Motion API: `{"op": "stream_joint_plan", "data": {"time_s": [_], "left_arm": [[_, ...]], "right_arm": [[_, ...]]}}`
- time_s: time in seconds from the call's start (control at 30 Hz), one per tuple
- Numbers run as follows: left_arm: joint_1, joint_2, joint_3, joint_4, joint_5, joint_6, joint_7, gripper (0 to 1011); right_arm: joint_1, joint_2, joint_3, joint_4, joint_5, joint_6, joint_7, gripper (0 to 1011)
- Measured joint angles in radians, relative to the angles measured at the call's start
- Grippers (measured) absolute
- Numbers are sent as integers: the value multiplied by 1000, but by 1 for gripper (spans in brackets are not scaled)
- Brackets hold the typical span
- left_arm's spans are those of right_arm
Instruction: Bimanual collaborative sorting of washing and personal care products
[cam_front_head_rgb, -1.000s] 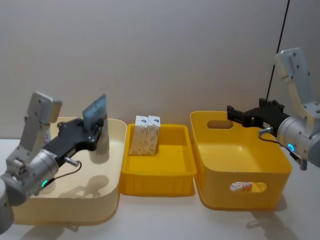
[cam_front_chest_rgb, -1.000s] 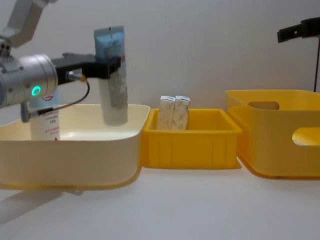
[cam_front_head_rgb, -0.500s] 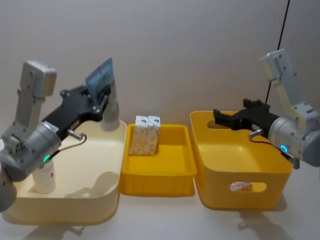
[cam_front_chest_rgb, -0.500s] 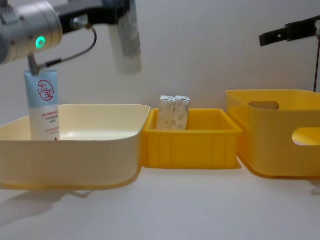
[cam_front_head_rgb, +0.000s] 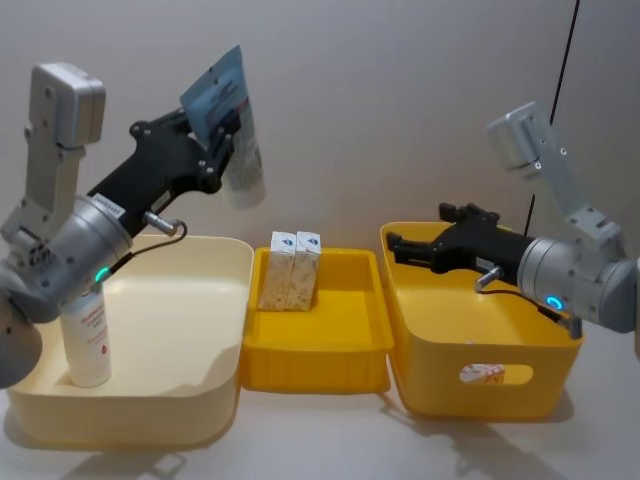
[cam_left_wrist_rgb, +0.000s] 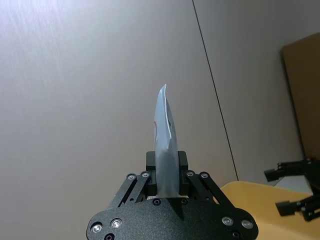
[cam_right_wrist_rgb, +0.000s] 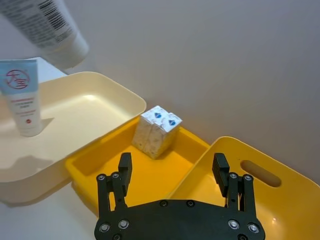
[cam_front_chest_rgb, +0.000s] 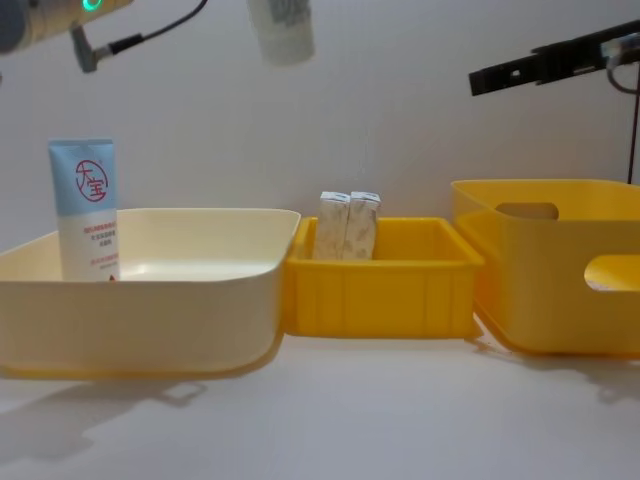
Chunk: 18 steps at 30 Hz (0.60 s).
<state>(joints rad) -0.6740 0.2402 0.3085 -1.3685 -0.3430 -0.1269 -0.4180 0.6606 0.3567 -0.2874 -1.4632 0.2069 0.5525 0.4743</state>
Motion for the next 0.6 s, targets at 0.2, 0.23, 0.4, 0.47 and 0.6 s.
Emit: {"op": "stream_joint_plan", "data": {"time_s": [0.2, 0.23, 0.4, 0.47, 0.6], "left_arm": [[-10, -2, 6, -20, -12, -5, -9, 229], [-11, -2, 6, -22, -14, -5, -10, 229], [-15, -2, 11, -32, -21, -4, -14, 229], [-15, -2, 13, -36, -24, -2, -15, 227], [-16, 0, 16, -42, -30, 2, -17, 229]], "right_arm": [[10, 14, -21, 15, 9, -38, 48, 1001], [11, 15, -25, 17, 8, -48, 49, 1001], [13, 14, -39, 24, -3, -88, 43, 1001], [15, 10, -46, 30, -12, -113, 34, 1001], [22, 2, -59, 44, -28, -158, 18, 1001]]}}
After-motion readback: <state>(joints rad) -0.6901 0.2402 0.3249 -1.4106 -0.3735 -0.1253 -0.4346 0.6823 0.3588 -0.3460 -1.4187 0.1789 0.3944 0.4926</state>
